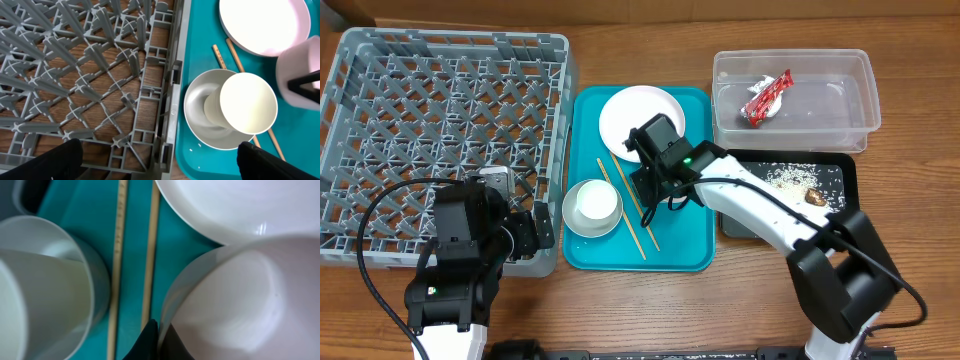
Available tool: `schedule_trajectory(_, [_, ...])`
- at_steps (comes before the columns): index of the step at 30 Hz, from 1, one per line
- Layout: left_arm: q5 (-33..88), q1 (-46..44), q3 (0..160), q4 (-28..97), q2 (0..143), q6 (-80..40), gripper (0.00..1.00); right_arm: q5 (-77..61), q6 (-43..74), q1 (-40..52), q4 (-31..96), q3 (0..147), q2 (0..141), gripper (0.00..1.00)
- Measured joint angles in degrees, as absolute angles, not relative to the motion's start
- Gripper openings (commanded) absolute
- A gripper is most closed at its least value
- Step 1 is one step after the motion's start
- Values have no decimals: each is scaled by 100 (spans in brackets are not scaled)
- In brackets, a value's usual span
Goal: Sort waste into correct bins and load items into the dishwasher
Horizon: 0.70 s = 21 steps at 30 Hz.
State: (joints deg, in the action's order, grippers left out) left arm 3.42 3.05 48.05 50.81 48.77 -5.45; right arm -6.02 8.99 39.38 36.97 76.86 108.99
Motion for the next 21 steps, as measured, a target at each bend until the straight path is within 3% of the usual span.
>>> schedule_trajectory(2, [342, 305, 4805, 5081, 4877, -545, 100, -537, 895, 3938, 3699, 7686, 10971, 6])
schedule_trajectory(4, [342, 305, 4805, 5081, 4877, -545, 100, -513, 886, 3938, 3708, 7686, 10973, 20])
schedule_trajectory(6, [342, 305, 4805, 5078, 4877, -545, 100, -526, 860, 3938, 3763, 7686, 10980, 27])
schedule_trajectory(9, [342, 305, 4805, 5078, 4877, -545, 100, -609, 882, 3935, 3959, 7697, 10980, 33])
schedule_trajectory(16, [342, 305, 4805, 5076, 4877, -545, 100, -784, 902, 3935, 5131, 8617, 10975, 36])
schedule_trajectory(21, [342, 305, 4805, 5076, 4877, -545, 100, -1166, 1094, 3935, 5155, 9172, 10860, 36])
